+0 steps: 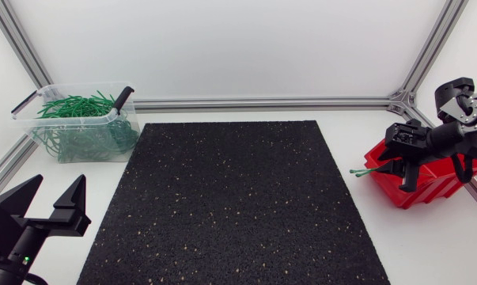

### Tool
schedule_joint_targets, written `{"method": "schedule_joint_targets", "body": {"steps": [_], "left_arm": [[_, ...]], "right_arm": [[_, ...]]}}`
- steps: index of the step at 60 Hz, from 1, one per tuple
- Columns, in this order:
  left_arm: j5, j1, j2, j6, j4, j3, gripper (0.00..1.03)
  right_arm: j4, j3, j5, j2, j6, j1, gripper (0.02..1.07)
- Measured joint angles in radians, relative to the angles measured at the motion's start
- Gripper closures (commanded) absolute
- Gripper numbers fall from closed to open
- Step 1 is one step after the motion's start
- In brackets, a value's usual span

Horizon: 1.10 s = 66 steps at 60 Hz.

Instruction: Take a green cable tie from the red box, thread the tail through the head to close it, then place it in the transparent bin on the left.

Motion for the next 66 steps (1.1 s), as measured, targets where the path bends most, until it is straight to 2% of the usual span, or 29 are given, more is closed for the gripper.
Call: {"method": "schedule_joint_targets", "body": {"steps": [25,31,37,41,43,66], "left_arm": [[0.0,-0.006,0.0,0.0,0.0,0.0,0.04],[0.0,-0.006,0.0,0.0,0.0,0.0,0.04],[0.0,-0.006,0.0,0.0,0.0,0.0,0.04],[0.0,-0.006,0.0,0.0,0.0,0.0,0.04],[0.0,-0.006,0.0,0.0,0.0,0.0,0.04],[0.0,-0.006,0.0,0.0,0.0,0.0,0.04]], "right_arm": [[0.0,-0.001,0.001,0.018,-0.015,0.027,0.6],[0.001,-0.001,0.013,0.019,-0.015,0.032,0.7],[0.003,-0.001,0.016,0.026,-0.016,0.033,0.9],[0.003,-0.005,0.016,0.027,-0.019,0.034,0.92],[0.003,-0.005,0.016,0.027,-0.022,0.034,0.96],[-0.02,-0.012,-0.006,-0.048,-0.058,-0.009,0.97]]}}
